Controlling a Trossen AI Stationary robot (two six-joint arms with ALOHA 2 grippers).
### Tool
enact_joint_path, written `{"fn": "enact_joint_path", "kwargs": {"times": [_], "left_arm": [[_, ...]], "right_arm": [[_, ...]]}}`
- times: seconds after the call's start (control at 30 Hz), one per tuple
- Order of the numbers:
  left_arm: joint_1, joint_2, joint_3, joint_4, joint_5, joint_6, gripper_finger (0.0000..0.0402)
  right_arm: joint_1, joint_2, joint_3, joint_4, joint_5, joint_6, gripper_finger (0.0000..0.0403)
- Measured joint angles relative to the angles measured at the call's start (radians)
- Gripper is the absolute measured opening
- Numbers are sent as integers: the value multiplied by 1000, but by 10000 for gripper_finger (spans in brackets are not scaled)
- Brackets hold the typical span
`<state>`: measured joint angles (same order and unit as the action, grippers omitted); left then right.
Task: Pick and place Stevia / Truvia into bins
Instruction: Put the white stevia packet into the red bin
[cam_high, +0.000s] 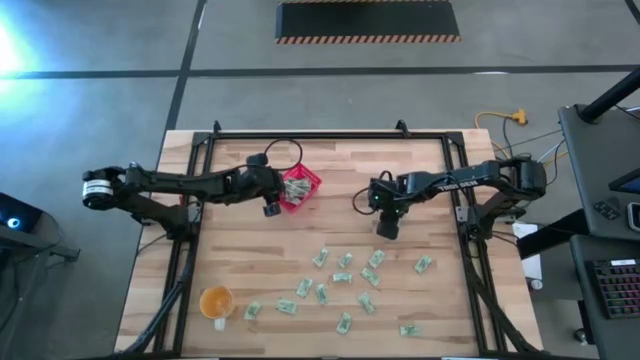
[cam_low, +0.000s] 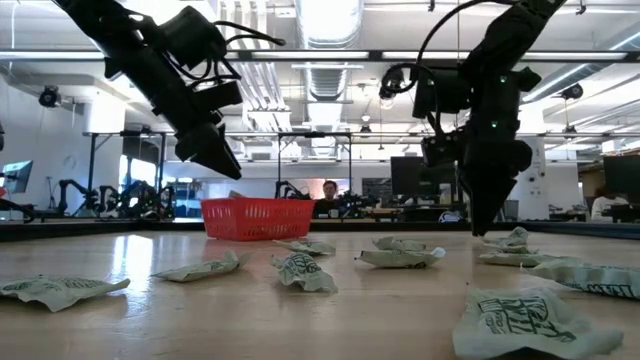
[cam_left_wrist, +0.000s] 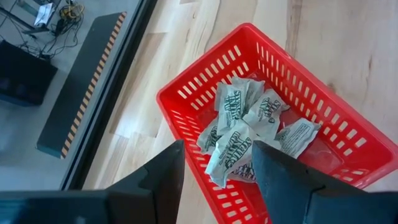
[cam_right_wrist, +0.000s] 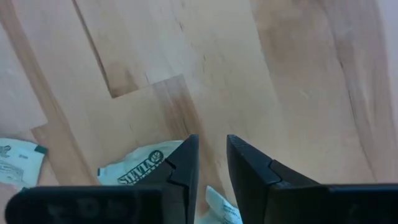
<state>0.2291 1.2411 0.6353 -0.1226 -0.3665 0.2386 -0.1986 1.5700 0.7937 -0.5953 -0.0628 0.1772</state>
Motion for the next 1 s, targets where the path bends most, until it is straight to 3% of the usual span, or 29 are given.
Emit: {"fn": "enact_joint_path", "kwargs": {"times": [0.47, 1.0], "left_arm": [[0, 0, 0, 0, 0, -22, 171], [0, 0, 0, 0, 0, -22, 171]], "right_arm": [[8, -65, 0, -81, -123, 19, 68], [120, -32, -11, -6, -86, -44, 100]]}}
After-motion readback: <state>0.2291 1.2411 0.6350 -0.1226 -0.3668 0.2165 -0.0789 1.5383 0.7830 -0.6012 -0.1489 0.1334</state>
